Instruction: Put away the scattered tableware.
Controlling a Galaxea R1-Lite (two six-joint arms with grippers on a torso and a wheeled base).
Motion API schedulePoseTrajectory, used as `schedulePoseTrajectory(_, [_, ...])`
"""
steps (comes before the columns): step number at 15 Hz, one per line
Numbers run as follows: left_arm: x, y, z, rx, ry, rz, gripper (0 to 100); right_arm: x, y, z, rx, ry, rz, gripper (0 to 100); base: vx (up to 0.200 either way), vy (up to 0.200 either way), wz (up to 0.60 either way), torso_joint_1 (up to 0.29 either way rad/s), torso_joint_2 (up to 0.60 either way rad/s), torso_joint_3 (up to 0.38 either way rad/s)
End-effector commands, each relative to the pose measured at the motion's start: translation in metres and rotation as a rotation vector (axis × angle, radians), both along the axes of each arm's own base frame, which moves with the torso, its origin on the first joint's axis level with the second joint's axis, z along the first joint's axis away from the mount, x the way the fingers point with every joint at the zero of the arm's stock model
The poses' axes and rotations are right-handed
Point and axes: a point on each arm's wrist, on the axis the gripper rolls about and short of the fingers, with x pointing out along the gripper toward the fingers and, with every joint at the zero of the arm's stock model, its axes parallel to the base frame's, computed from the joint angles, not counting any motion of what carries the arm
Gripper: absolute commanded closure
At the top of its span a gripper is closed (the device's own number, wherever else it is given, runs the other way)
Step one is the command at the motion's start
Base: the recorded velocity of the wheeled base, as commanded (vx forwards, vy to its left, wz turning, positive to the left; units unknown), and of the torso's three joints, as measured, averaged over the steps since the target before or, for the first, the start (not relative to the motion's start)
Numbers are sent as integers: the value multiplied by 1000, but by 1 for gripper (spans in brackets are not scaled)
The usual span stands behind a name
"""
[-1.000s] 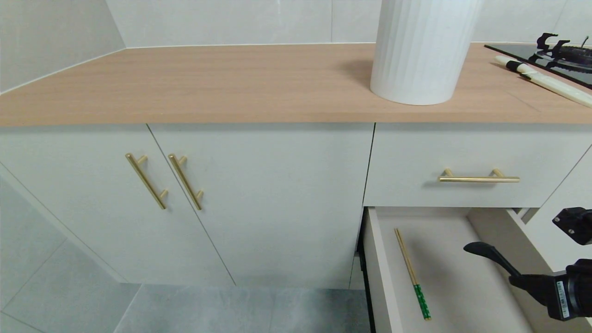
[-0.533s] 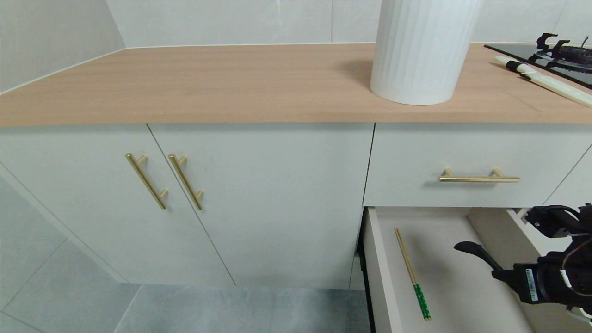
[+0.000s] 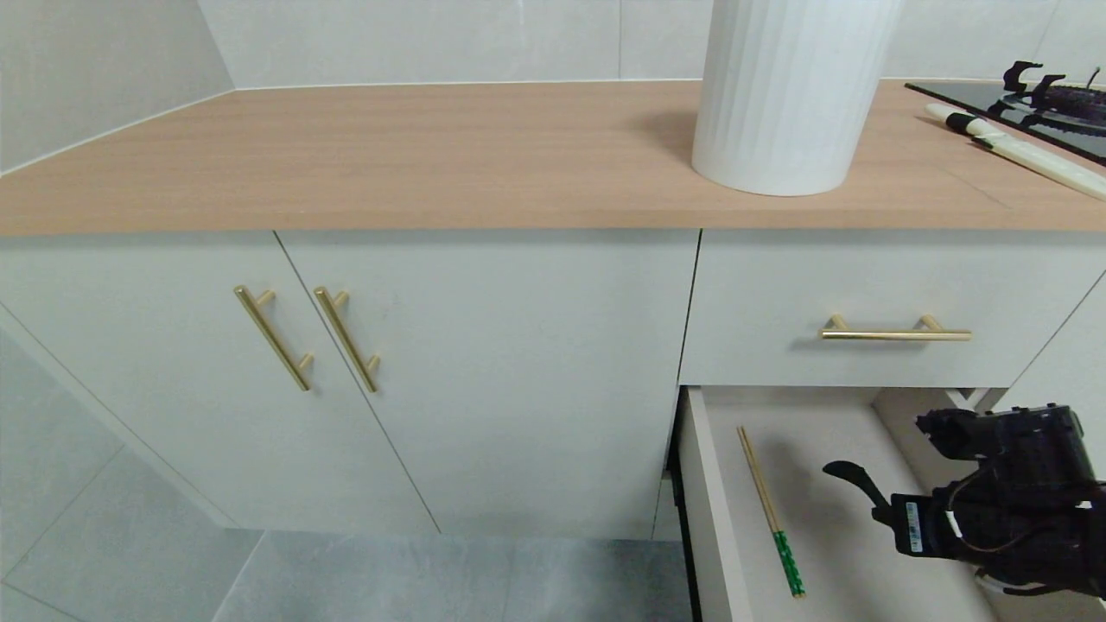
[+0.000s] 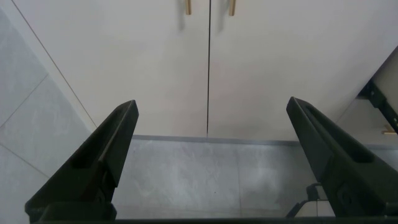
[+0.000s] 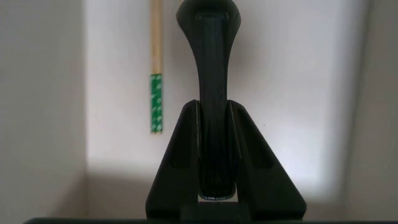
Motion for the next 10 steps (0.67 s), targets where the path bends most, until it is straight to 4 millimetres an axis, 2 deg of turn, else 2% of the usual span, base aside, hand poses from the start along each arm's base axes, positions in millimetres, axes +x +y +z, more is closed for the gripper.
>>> schedulePoseTrajectory(1, [0, 0, 0, 0, 2, 1, 0, 4, 9, -37, -35, 96, -20, 100, 0, 0, 0, 0, 0, 0])
schedulePoseTrajectory(10, [0, 0, 0, 0, 2, 1, 0, 15, 12, -79, -143, 76, -107, 100, 0, 0, 0, 0, 0, 0])
